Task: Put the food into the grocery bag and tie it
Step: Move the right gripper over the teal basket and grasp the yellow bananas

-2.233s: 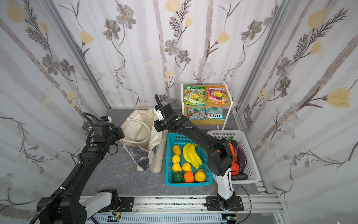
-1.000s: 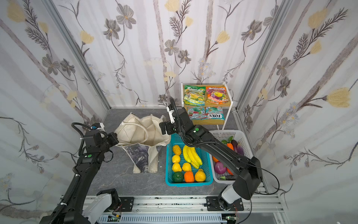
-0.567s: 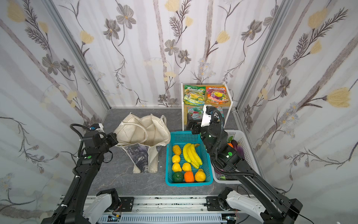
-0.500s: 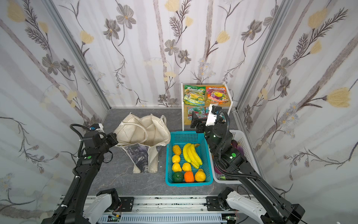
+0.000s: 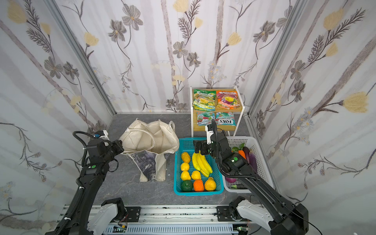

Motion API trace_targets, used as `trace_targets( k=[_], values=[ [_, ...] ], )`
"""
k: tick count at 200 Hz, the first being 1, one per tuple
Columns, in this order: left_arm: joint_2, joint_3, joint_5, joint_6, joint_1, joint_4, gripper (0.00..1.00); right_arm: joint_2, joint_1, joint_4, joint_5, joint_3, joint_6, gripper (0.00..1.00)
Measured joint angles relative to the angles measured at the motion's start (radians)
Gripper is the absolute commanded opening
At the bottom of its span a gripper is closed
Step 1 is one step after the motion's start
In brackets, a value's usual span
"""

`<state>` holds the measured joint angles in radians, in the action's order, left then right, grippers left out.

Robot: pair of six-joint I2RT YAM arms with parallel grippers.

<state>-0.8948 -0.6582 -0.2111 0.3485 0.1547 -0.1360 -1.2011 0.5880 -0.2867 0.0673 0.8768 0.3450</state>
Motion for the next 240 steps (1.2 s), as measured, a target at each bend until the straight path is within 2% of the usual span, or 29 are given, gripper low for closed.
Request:
trace_targets(
  k=[48,92,113,127,150,165,200,205,207,215,240],
  values=[
    [-0.013,0.000,-0.002,0.016,0.003,0.004,0.00,-0.106,-0.046,-0.032,-0.089,-0.081,0.037,0.98],
    [-0.013,0.000,-0.003,0.018,0.004,0.005,0.00,-0.212,-0.052,-0.032,-0.112,-0.111,0.039,0.76],
    [-0.018,0.000,-0.004,0.019,0.005,0.005,0.00,-0.234,-0.053,-0.030,-0.112,-0.114,0.039,0.69],
    [-0.022,0.000,-0.004,0.020,0.005,0.005,0.00,-0.239,-0.053,-0.030,-0.112,-0.114,0.035,0.59],
    [-0.023,0.000,-0.004,0.021,0.008,0.005,0.00,-0.245,-0.056,-0.027,-0.112,-0.114,0.028,0.56],
    [-0.020,0.000,-0.003,0.021,0.009,0.005,0.00,-0.248,-0.056,-0.026,-0.112,-0.114,0.026,0.44],
    [-0.011,0.001,-0.003,0.021,0.011,0.005,0.00,-0.269,-0.058,-0.022,-0.112,-0.114,0.019,0.42],
    [-0.010,0.001,-0.003,0.021,0.011,0.005,0.00,-0.271,-0.058,-0.022,-0.113,-0.114,0.019,0.41],
    [-0.010,0.002,-0.003,0.021,0.011,0.005,0.00,-0.272,-0.058,-0.022,-0.113,-0.114,0.019,0.37],
    [-0.009,0.002,-0.003,0.021,0.011,0.005,0.00,-0.275,-0.058,-0.021,-0.113,-0.114,0.016,0.32],
    [-0.005,0.002,-0.003,0.021,0.011,0.005,0.00,-0.288,-0.058,-0.014,-0.113,-0.114,0.013,0.30]
  ],
)
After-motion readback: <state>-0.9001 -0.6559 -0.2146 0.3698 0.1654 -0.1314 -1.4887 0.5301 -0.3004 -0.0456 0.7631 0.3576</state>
